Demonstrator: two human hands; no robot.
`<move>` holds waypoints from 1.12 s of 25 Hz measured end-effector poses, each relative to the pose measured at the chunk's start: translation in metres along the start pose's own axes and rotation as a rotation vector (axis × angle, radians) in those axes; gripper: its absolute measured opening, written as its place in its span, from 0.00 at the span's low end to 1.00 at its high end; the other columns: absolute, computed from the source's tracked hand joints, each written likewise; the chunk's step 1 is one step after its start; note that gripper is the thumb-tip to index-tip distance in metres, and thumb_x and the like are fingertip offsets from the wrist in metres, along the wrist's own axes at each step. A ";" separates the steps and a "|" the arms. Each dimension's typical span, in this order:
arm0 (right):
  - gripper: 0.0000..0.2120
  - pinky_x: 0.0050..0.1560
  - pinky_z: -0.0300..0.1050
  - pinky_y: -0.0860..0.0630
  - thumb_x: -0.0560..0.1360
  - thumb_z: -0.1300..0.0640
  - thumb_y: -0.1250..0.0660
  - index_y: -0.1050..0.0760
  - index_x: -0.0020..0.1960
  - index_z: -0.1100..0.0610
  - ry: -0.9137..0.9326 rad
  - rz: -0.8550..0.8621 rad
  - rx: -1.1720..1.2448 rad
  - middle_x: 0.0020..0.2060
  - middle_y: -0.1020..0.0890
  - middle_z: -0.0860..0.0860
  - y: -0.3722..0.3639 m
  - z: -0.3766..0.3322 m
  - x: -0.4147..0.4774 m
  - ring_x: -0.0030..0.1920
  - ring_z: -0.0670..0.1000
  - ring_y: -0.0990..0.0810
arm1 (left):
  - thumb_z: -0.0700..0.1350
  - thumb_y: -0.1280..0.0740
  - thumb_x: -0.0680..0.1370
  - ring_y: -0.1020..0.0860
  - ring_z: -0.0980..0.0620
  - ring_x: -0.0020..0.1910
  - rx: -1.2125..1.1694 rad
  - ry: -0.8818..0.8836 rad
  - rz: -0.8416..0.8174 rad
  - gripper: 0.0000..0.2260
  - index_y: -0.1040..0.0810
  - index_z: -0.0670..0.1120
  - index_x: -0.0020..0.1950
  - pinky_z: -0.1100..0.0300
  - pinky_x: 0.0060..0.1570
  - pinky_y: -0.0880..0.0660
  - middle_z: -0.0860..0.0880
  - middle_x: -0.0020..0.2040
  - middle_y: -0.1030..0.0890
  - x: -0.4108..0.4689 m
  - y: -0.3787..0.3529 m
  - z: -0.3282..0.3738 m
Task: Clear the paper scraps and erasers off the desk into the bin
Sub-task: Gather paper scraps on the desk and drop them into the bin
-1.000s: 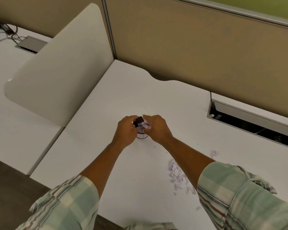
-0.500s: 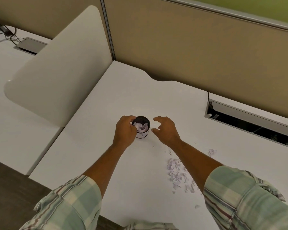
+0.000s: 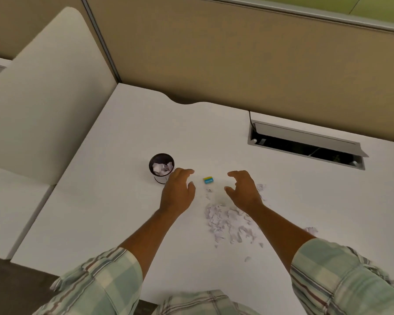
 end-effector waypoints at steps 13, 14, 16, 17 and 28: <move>0.25 0.57 0.62 0.21 0.78 0.46 0.34 0.32 0.72 0.53 -0.552 0.193 -0.183 0.67 0.31 0.58 0.099 0.204 -0.088 0.67 0.62 0.29 | 0.69 0.26 0.65 0.40 0.43 0.76 0.421 0.255 -0.497 0.53 0.50 0.54 0.80 0.43 0.63 0.25 0.48 0.79 0.49 -0.039 -0.093 0.016; 0.26 0.57 0.62 0.21 0.79 0.44 0.35 0.34 0.73 0.53 -0.587 0.161 -0.191 0.66 0.32 0.59 0.098 0.213 -0.093 0.67 0.64 0.29 | 0.70 0.25 0.63 0.42 0.42 0.77 0.429 0.265 -0.511 0.56 0.52 0.54 0.80 0.43 0.64 0.26 0.48 0.80 0.51 -0.044 -0.097 0.018; 0.30 0.58 0.63 0.23 0.79 0.40 0.37 0.37 0.74 0.54 -0.632 0.093 -0.190 0.66 0.33 0.61 0.093 0.226 -0.100 0.66 0.66 0.29 | 0.69 0.23 0.62 0.42 0.42 0.77 0.458 0.273 -0.527 0.58 0.54 0.54 0.81 0.43 0.63 0.26 0.48 0.80 0.53 -0.052 -0.108 0.024; 0.32 0.58 0.63 0.24 0.78 0.37 0.38 0.38 0.74 0.55 -0.651 0.068 -0.174 0.66 0.33 0.61 0.088 0.230 -0.103 0.66 0.67 0.29 | 0.69 0.23 0.61 0.41 0.41 0.76 0.475 0.273 -0.526 0.58 0.54 0.54 0.81 0.44 0.63 0.25 0.47 0.79 0.52 -0.056 -0.113 0.027; 0.41 0.55 0.61 0.21 0.72 0.28 0.36 0.41 0.74 0.52 -0.389 -0.078 -0.229 0.65 0.35 0.60 0.039 0.179 -0.083 0.63 0.67 0.28 | 0.58 0.17 0.62 0.38 0.42 0.74 0.490 0.284 -0.514 0.58 0.52 0.55 0.81 0.50 0.64 0.24 0.45 0.77 0.48 -0.068 -0.150 0.064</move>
Point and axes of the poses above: each hand's wrist, its own x-axis towards the middle knuckle, its own y-axis out of the back of the hand, z = x × y, the point moved 2 cm from there along x, towards the middle knuckle
